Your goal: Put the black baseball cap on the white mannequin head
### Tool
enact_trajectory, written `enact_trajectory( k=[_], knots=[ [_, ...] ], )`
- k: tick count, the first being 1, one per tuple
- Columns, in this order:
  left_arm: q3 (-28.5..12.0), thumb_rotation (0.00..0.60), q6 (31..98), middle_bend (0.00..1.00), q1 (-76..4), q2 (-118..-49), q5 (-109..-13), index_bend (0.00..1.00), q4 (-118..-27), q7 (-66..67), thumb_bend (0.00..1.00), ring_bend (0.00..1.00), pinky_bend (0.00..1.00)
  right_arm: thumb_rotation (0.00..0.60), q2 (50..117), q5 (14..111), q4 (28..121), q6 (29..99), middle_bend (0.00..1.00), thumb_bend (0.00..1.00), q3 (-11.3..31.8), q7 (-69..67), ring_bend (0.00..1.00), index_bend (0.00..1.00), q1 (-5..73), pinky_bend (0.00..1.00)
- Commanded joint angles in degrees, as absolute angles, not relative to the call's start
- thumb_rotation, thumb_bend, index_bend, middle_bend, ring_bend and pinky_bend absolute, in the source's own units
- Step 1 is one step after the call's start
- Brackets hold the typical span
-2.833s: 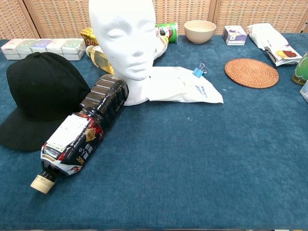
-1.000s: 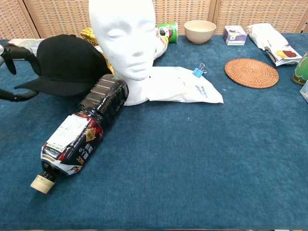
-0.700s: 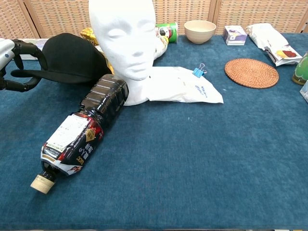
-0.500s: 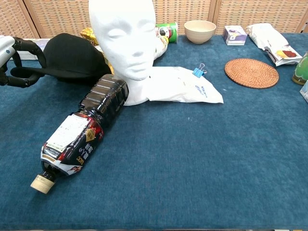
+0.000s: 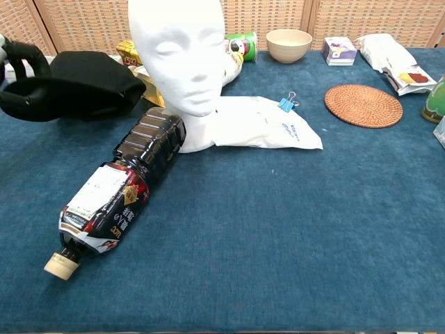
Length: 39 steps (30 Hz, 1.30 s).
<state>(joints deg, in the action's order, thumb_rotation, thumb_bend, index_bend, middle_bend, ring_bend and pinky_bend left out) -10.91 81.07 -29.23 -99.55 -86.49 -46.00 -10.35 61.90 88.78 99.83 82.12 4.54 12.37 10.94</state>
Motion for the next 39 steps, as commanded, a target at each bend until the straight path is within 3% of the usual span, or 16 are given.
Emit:
enact_trajectory(
  k=[1,18,39],
  knots=[
    [-11.3,0.600,82.4,0.61,-29.4,-98.3,-86.7,0.86,-46.6,-10.5,0.46,0.58,0.79,0.600,61.8,88.9,99.9,82.3,0.46,0.15,4.5,12.2,0.52,0.36,10.9,0.51],
    [-14.6,0.600,87.5,0.65,-33.1,-91.2,-87.8,0.89,-48.9,-7.7,0.46,0.60,0.80,0.600,62.1,89.4,99.5,80.6,0.46,0.15,4.1,11.2,0.52,0.36,11.6,0.51],
    [-19.7,0.600,89.9,0.65,-47.5,-87.3,-92.5,0.89,-49.9,-5.7,0.46,0.60,0.80,0.600,63.2,90.0,98.6,79.3,0.46,0.15,3.3,10.8,0.52,0.36,12.3,0.51]
  ],
)
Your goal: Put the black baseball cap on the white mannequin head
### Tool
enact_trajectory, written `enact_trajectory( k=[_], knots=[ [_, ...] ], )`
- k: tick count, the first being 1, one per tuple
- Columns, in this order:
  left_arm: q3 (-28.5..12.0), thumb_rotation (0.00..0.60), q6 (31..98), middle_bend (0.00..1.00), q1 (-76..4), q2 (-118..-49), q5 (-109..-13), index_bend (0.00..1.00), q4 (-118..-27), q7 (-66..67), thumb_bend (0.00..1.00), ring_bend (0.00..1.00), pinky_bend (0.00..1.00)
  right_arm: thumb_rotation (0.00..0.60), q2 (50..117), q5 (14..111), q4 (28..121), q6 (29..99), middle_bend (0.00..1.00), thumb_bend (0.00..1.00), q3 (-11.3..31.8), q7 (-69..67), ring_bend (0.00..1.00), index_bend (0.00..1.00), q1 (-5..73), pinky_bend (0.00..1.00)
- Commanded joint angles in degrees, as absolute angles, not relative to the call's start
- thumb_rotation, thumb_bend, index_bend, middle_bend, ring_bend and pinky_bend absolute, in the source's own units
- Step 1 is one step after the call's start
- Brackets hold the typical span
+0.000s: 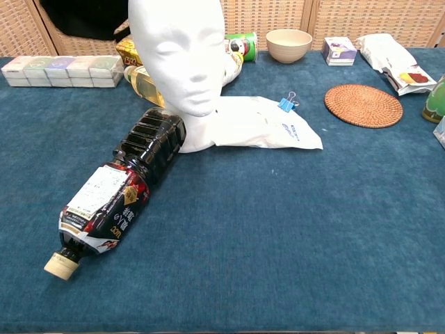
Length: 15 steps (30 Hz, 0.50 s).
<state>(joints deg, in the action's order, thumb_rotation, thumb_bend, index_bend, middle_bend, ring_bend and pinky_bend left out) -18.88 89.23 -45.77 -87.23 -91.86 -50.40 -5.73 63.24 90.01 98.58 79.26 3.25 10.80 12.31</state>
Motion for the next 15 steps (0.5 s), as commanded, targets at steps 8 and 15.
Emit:
enact_trajectory(
  k=[8,15],
  knots=[
    [-20.3,0.600,90.7,0.65,-52.5,-87.6,-94.1,0.89,-50.9,-5.6,0.46,0.60,0.80,0.600,62.9,90.3,98.9,80.2,0.46,0.15,3.3,10.9,0.52,0.36,11.9,0.51],
    [-16.7,0.600,91.6,0.65,-53.9,-86.2,-98.4,0.89,-53.3,-3.1,0.46,0.60,0.80,0.600,62.6,90.4,98.9,81.2,0.46,0.15,3.2,10.4,0.52,0.36,11.4,0.51]
  ],
)
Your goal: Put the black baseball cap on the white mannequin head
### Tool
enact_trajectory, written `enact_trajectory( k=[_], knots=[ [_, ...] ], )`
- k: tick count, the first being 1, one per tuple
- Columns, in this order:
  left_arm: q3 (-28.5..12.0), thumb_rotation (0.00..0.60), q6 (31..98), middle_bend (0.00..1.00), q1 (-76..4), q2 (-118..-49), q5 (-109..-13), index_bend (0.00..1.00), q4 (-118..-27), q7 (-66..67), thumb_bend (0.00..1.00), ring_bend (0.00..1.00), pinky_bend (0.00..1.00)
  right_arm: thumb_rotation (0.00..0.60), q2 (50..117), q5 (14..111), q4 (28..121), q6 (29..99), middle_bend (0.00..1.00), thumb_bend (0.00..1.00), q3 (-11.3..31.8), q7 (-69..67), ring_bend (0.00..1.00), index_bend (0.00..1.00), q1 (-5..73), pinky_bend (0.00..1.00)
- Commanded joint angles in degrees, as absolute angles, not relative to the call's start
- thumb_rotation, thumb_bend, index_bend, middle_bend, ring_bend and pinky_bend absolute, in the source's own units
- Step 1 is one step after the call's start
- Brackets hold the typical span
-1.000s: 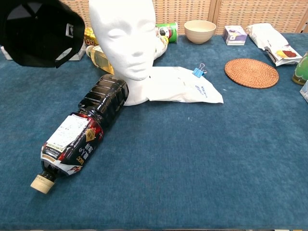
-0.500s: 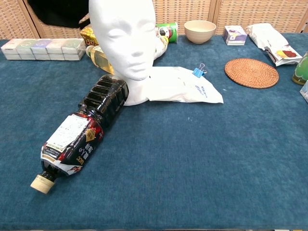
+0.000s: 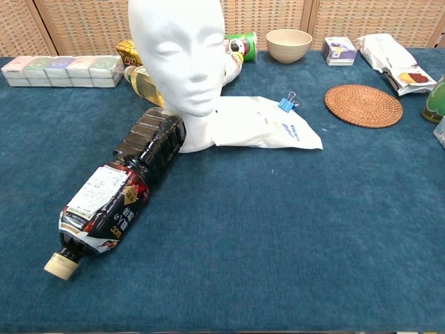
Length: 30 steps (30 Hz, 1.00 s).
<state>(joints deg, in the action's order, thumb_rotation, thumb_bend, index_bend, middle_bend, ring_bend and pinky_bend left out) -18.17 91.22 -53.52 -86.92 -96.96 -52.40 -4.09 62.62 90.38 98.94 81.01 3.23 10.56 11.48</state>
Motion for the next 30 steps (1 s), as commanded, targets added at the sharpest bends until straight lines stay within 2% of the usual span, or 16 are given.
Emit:
enact_trajectory(
  k=[1,19,24,30],
  knots=[
    [-16.4,0.600,91.6,0.65,-53.9,-86.1,-98.6,0.89,-53.5,-2.9,0.46,0.60,0.80,0.600,62.5,90.4,98.9,81.2,0.46,0.15,3.2,10.4,0.52,0.36,11.3,0.51],
    [-9.8,0.600,95.2,0.65,-53.0,-84.6,-106.0,0.89,-57.5,1.2,0.46,0.60,0.80,0.600,62.4,90.7,99.0,81.5,0.46,0.15,3.1,10.0,0.52,0.36,11.1,0.51],
    [-6.8,0.600,96.9,0.65,-52.2,-83.2,-110.5,0.89,-59.8,4.3,0.46,0.60,0.80,0.600,62.6,90.7,98.7,81.4,0.46,0.15,3.2,9.8,0.52,0.36,11.2,0.51],
    [-5.0,0.600,95.8,0.65,-51.5,-81.6,-112.2,0.89,-62.8,6.8,0.46,0.60,0.79,0.600,62.7,90.8,98.4,81.3,0.46,0.15,3.2,9.7,0.52,0.36,11.3,0.51]
  ],
)
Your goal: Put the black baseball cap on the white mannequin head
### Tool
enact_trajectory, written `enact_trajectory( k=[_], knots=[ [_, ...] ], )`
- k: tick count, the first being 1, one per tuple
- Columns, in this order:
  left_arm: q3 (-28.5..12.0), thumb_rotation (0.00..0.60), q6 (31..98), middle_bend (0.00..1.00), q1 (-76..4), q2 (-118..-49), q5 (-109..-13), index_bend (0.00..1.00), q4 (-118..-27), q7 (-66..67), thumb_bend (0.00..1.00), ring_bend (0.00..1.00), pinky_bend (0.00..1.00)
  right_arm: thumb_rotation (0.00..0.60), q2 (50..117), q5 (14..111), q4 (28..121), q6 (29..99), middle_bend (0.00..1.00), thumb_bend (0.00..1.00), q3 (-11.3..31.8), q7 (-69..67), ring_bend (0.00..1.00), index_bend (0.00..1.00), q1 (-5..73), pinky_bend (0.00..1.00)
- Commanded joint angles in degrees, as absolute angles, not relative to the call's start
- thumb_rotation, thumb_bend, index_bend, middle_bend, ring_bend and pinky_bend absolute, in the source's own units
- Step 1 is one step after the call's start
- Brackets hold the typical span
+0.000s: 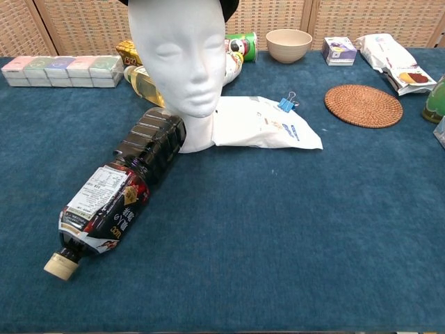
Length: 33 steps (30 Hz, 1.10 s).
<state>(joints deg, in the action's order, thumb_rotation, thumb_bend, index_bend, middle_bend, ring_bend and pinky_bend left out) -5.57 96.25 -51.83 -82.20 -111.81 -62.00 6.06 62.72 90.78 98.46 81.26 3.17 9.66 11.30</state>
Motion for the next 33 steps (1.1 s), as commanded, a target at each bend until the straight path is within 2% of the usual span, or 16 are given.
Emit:
enact_trajectory(
  k=[1,33],
  knots=[
    [-4.9,0.600,95.5,0.65,-51.4,-81.5,-112.4,0.89,-63.2,7.2,0.46,0.60,0.79,0.600,62.8,90.8,98.4,81.3,0.46,0.15,3.2,9.6,0.52,0.36,11.3,0.51],
    [-5.8,0.600,87.9,0.65,-50.4,-80.5,-108.9,0.89,-69.0,11.1,0.40,0.60,0.76,0.600,62.5,90.6,98.1,82.0,0.46,0.15,3.0,9.0,0.52,0.36,10.5,0.51]
  ],
)
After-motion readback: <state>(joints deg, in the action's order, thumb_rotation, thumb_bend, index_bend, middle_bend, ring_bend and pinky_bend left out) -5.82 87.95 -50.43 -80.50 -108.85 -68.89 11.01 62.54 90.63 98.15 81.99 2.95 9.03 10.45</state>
